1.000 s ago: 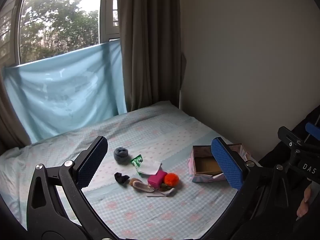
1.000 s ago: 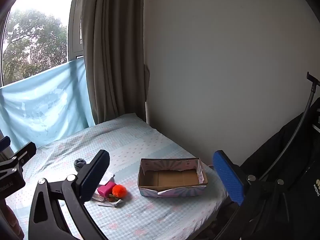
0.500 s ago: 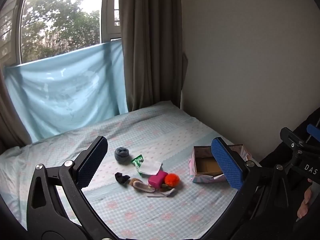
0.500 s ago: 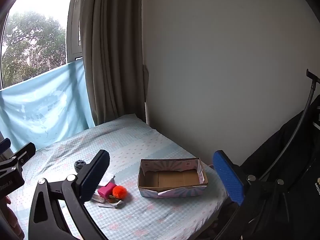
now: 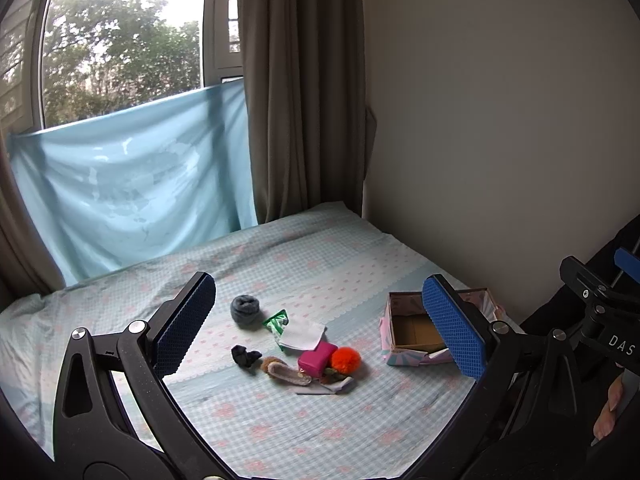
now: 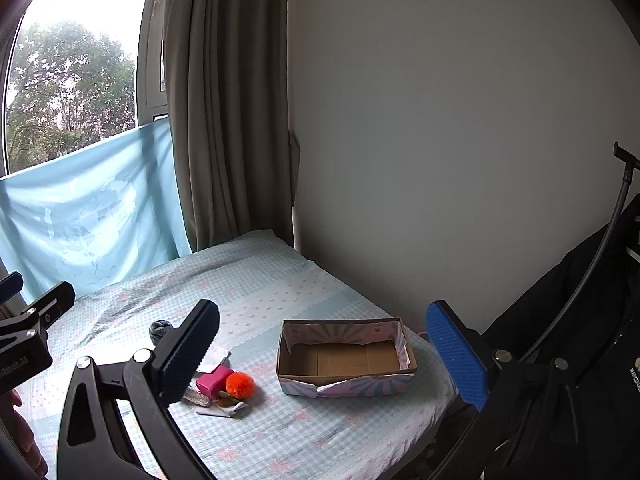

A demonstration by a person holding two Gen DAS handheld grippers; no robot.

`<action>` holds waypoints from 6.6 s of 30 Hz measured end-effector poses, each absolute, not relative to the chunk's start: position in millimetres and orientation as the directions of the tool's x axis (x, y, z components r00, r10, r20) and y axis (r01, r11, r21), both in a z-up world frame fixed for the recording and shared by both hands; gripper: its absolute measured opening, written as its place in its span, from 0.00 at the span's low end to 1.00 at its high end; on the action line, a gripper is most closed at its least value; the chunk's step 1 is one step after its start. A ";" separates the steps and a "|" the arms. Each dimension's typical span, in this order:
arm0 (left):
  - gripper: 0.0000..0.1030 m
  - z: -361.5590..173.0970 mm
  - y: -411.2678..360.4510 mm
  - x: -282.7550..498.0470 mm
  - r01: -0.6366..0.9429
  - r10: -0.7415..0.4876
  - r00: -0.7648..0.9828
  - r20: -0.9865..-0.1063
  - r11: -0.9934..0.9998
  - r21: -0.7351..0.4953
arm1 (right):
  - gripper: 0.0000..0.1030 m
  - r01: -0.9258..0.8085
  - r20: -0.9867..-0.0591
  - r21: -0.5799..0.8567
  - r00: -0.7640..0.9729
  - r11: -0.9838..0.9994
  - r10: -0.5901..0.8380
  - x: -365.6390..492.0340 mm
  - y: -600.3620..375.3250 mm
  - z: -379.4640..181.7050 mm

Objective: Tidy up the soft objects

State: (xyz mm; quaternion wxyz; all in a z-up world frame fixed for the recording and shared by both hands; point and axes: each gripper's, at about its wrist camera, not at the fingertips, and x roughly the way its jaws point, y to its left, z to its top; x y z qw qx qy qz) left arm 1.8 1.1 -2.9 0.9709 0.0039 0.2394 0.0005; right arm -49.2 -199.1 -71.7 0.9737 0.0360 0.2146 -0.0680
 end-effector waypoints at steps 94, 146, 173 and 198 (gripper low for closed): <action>0.99 -155.9 79.2 30.4 -0.269 0.195 0.713 -0.673 0.963 -0.007 | 1.00 -0.214 -0.529 0.118 0.813 0.970 0.244 31.0 -155.1 -185.1; 0.35 -489.1 130.7 243.8 -0.116 -0.141 0.604 -0.784 0.958 -0.262 | 0.34 0.037 -0.718 0.406 0.631 0.913 0.293 231.8 -64.7 -522.0; 0.28 -326.9 108.3 185.5 -0.187 0.001 0.727 -0.687 0.963 -0.196 | 0.33 -0.083 -0.633 0.309 0.726 0.947 0.270 184.8 -94.1 -373.5; 0.28 -165.0 -117.4 257.7 0.205 -0.248 0.709 -0.660 0.968 -0.144 | 0.33 0.101 -0.659 0.165 0.751 0.981 0.034 170.8 -253.2 -222.0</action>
